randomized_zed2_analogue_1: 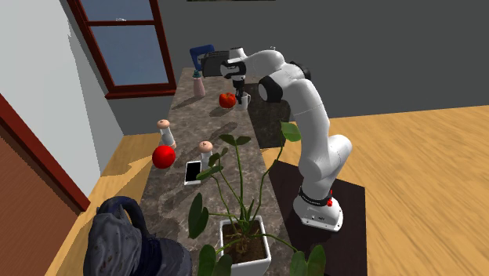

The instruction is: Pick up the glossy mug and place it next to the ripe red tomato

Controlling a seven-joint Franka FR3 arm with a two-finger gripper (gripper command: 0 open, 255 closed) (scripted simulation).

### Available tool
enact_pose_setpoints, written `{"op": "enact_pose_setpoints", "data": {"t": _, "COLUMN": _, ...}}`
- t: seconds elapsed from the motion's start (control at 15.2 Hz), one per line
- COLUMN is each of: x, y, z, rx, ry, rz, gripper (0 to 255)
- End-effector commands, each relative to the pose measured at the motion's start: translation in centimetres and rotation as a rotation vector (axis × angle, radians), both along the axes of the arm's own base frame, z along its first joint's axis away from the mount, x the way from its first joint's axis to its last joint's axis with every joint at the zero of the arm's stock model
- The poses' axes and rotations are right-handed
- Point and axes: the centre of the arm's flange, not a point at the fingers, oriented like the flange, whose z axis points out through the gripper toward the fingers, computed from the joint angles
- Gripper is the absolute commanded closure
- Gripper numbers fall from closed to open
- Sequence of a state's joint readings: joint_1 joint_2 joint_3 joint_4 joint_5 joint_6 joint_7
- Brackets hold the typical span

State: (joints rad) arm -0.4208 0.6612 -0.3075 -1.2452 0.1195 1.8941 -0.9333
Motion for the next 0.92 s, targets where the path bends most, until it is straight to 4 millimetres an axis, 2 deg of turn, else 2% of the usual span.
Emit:
{"op": "enact_pose_setpoints", "data": {"t": 0.0, "x": 0.0, "y": 0.0, "z": -0.9, "rx": -0.001, "ry": -0.001, "rz": 0.0, "gripper": 255}}
{"op": "enact_pose_setpoints", "data": {"t": 0.73, "x": 0.0, "y": 0.0, "z": -6.7, "rx": -0.001, "ry": -0.001, "rz": 0.0, "gripper": 255}}
{"op": "enact_pose_setpoints", "data": {"t": 0.86, "x": 0.0, "y": 0.0, "z": -6.7, "rx": -0.001, "ry": -0.001, "rz": 0.0, "gripper": 255}}
